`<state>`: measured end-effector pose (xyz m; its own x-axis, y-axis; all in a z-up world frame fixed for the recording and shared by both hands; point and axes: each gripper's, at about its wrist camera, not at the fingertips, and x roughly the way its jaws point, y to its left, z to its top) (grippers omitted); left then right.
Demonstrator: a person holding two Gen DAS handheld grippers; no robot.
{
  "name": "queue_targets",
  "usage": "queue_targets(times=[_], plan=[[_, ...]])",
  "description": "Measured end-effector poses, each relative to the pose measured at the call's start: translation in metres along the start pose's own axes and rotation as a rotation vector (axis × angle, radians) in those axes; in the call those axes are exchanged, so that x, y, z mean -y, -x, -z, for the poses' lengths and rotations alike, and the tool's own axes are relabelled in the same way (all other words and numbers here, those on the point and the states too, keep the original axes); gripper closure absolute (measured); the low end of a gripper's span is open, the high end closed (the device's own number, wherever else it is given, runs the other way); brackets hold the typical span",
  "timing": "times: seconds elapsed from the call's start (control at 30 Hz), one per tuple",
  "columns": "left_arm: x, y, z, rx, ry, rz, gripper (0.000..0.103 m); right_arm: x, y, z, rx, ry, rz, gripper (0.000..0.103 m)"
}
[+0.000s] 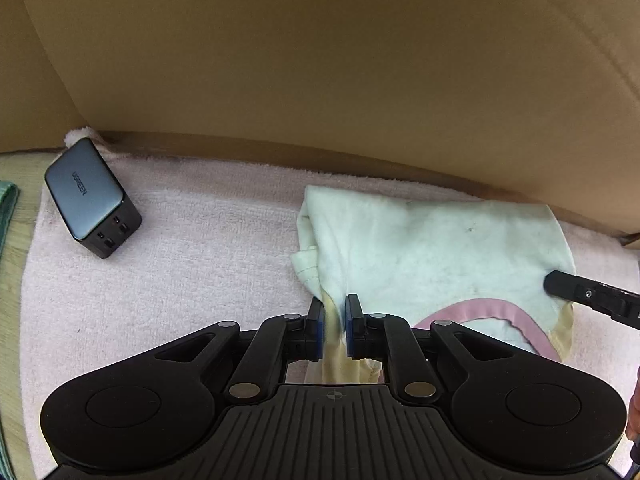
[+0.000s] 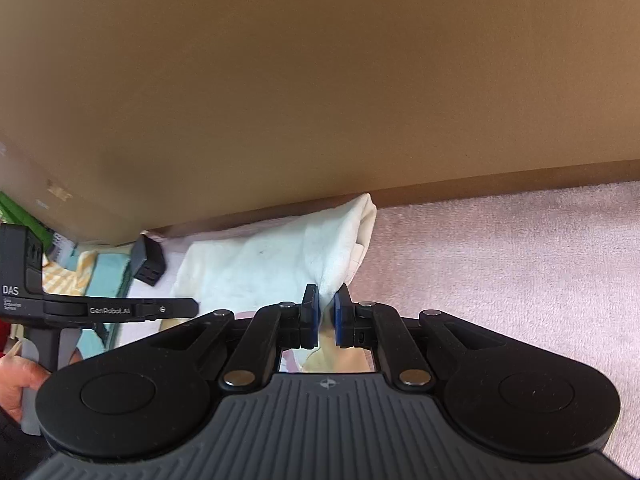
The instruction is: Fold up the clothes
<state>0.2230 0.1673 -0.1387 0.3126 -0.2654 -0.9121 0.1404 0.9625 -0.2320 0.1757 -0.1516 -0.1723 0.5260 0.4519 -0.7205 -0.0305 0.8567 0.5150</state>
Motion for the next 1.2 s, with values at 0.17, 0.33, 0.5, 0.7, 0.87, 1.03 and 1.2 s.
queue_targets(times=[0.17,0.33,0.5,0.7,0.87,1.03,1.2], plan=[[0.002,-0.004,0.002,0.013,-0.026,-0.038,0.075,0.003,-0.009,0.004,-0.021,0.003,0.052,0.094],[0.003,-0.004,0.005,0.034,-0.046,-0.056,0.064,0.004,-0.014,0.007,-0.037,-0.009,0.079,0.094],[0.01,-0.004,0.008,0.061,-0.083,-0.147,0.02,0.001,-0.018,0.008,-0.044,-0.021,0.096,0.088],[0.002,0.02,0.018,0.125,-0.029,-0.178,0.017,-0.004,0.001,0.016,0.014,0.029,0.163,0.083],[-0.002,0.053,0.035,0.223,0.033,-0.116,0.017,-0.012,0.026,0.027,0.11,0.091,0.207,0.092],[0.014,0.04,0.026,0.231,0.089,0.02,0.017,-0.02,0.022,0.024,0.114,0.096,0.163,0.095],[0.015,0.001,0.035,0.148,0.135,0.033,0.017,-0.019,-0.003,0.026,0.047,0.078,0.15,0.096]])
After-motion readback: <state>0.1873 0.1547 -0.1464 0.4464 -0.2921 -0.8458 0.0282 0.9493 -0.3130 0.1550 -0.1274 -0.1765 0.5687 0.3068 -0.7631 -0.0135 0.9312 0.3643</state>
